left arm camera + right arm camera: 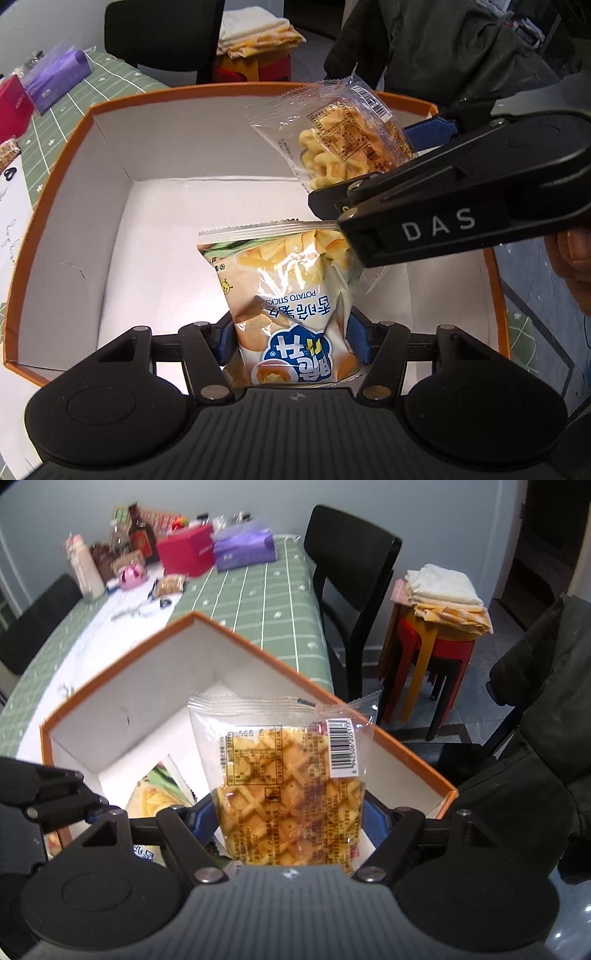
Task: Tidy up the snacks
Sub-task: 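Open both tools to drop the potato-stick bag and waffle pack into the box, then move both tools back toward the remaining snacks on the table, then grasp the peanut pack with the left tool while the right tool grasps the red spicy-strip packet, then carry the peanut pack and red packet with both tools over the box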
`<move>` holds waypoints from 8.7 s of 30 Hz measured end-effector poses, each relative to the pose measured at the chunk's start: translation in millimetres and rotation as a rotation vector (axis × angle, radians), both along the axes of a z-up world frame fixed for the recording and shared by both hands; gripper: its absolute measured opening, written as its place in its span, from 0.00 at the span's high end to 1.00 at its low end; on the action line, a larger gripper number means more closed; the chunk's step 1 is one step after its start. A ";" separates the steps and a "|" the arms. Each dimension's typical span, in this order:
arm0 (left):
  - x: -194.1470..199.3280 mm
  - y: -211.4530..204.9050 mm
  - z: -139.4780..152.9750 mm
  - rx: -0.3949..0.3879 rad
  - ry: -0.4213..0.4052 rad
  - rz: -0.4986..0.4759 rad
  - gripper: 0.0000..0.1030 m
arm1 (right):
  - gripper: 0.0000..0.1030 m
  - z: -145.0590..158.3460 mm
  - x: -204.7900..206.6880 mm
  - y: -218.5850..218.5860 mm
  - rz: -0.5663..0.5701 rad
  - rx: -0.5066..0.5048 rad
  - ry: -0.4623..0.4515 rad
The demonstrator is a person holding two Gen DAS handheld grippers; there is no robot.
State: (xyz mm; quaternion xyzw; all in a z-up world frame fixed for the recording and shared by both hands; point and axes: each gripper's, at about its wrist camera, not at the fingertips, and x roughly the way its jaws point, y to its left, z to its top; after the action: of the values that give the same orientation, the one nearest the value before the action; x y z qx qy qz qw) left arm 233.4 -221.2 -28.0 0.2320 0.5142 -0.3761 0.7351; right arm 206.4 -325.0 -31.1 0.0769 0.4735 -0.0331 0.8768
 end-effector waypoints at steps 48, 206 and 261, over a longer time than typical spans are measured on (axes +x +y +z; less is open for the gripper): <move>0.2 42.0 52.8 -0.179 0.060 0.163 0.14 | 0.13 27.5 -27.3 4.1 -0.009 -0.070 -0.079; -135.8 301.9 -14.1 -0.263 -0.291 0.804 0.00 | 0.59 -24.8 -101.0 204.4 0.686 -0.049 0.043; -39.1 64.3 64.1 -0.302 -0.238 0.143 0.00 | 0.59 63.8 -30.2 -1.5 0.035 0.130 -0.220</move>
State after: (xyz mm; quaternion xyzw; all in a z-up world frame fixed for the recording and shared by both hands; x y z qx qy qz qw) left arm 194.4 -156.9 36.1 0.1248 0.3765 -0.3657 0.8420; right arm 176.2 -326.5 32.8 0.1285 0.3767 0.0215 0.9171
